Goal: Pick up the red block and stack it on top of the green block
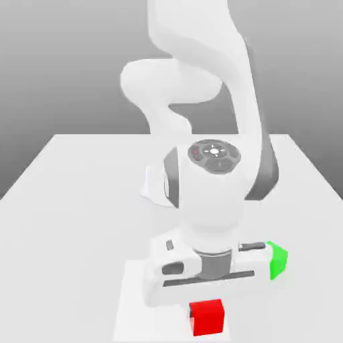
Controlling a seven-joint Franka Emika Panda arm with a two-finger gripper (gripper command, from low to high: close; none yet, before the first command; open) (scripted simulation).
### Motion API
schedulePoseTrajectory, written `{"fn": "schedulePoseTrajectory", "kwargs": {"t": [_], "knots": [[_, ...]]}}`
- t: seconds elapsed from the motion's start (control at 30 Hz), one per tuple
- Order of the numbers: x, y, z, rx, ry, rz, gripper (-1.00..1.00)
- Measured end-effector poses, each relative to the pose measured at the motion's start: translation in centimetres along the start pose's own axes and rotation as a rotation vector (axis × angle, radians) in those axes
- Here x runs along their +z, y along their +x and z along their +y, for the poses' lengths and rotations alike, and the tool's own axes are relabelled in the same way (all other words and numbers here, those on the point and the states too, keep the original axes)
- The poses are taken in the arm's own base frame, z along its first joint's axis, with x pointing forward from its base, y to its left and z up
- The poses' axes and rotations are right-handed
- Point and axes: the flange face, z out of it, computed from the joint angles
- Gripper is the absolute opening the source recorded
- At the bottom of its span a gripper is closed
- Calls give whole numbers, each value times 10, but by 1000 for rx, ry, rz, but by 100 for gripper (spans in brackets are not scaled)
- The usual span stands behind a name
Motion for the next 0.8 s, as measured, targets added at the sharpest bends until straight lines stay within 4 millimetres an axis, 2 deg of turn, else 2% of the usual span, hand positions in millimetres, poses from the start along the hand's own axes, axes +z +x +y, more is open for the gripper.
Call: {"fn": "schedulePoseTrajectory", "kwargs": {"t": [0.13, 0.23, 0.3, 0.37, 0.43, 0.57, 0.6, 0.77, 0.8], "knots": [[-21, -71, -26, -282, 7, -6, -100], [-32, -145, -44, -558, 7, -7, -100], [-37, -184, -45, -721, 5, -5, -100], [-41, -212, -37, -856, 1, -3, -100], [-30, -222, -34, -907, -2, 0, -100], [8, -224, -33, -921, -3, 1, -100], [18, -224, -32, -922, -3, 1, 100], [18, -224, -32, -922, -3, 1, 100], [22, -225, -32, -923, -2, 0, 100]]}}
